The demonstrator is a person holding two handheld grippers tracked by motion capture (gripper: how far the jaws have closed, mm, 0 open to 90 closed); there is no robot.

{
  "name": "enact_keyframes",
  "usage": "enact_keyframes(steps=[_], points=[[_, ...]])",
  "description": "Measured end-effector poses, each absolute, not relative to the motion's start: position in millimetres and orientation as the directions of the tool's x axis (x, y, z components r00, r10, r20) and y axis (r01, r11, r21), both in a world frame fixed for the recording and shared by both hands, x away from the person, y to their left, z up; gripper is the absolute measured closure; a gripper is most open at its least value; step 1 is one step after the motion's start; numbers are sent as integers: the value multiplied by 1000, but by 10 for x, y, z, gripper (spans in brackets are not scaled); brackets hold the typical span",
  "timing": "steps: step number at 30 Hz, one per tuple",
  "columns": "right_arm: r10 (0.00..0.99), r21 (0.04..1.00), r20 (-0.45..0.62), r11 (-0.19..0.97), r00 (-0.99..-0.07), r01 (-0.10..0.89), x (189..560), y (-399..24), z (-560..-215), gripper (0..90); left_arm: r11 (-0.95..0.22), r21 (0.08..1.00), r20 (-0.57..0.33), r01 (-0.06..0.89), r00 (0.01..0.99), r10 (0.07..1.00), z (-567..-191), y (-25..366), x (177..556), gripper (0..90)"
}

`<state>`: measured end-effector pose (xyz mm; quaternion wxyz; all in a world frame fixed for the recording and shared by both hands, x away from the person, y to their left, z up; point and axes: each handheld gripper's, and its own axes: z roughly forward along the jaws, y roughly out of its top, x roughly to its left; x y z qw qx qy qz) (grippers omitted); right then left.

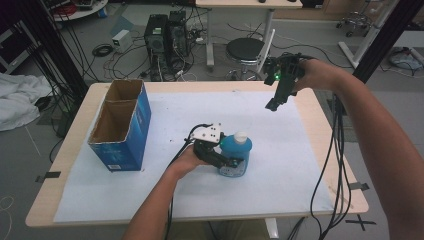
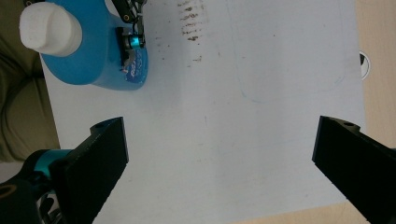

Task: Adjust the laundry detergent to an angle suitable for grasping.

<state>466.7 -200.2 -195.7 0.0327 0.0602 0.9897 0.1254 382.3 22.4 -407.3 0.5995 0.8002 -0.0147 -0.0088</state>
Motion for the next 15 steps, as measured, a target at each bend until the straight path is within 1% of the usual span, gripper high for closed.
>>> enact_keyframes(steps=[12,15], points=[[122,251,-50,962,-991,106,4659,-1985,-1972,25,-283,959,-9,3,1000,-21,-4066,223,3812,422],[122,250,-52,962,-991,105,4661,-1989,-1972,25,-268,963,-18,14,1000,-12,-4050,225,3807,387]])
